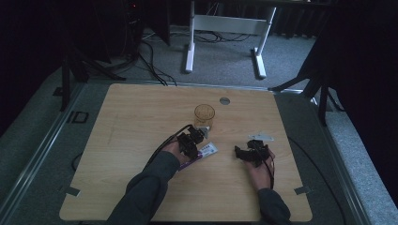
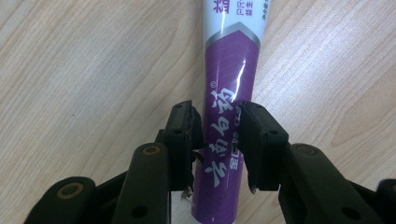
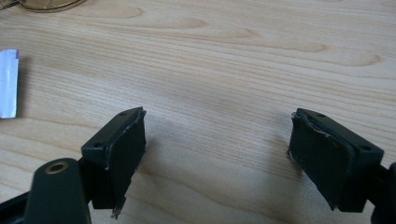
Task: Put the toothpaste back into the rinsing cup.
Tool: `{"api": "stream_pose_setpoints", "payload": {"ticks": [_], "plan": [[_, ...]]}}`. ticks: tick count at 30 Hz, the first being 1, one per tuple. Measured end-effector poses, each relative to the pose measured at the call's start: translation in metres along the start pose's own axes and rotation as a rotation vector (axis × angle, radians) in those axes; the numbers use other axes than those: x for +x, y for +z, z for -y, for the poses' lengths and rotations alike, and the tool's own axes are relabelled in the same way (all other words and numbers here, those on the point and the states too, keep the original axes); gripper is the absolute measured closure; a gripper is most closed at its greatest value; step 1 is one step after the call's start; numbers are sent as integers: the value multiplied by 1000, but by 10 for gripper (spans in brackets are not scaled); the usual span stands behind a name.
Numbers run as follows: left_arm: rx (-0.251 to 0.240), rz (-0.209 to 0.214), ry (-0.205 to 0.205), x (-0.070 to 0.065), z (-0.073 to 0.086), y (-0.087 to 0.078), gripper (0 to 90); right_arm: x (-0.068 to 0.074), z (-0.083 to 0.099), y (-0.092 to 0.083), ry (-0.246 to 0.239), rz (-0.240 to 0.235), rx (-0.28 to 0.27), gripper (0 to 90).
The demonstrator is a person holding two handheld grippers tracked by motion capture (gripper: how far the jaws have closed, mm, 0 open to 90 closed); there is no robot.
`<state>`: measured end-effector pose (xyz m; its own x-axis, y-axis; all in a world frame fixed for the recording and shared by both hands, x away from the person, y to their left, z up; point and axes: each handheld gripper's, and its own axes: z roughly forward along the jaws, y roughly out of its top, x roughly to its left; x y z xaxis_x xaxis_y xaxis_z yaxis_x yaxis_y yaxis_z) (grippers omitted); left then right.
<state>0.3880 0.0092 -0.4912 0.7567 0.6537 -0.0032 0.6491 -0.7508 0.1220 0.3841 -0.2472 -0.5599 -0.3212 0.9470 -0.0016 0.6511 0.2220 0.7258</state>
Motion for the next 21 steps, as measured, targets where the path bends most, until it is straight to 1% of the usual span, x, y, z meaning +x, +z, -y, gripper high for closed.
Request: {"api": "stream_pose_setpoints", "payload": {"ticks": [3, 7, 11, 17, 21], "plan": [[15, 3, 5, -2, -1, 4, 634, 0, 0, 0, -3, 0, 0, 185], [49, -9, 22, -6, -4, 12, 617, 0, 0, 0, 0, -1, 0, 185], [53, -4, 20, -6, -5, 16, 615, 0, 0, 0, -2, -1, 0, 185], [46, 30, 3, -2, -5, 19, 613, 0, 0, 0, -2, -2, 0, 185], [47, 42, 0, 0, -5, 22, 612, 0, 0, 0, -2, -2, -1, 185]]}}
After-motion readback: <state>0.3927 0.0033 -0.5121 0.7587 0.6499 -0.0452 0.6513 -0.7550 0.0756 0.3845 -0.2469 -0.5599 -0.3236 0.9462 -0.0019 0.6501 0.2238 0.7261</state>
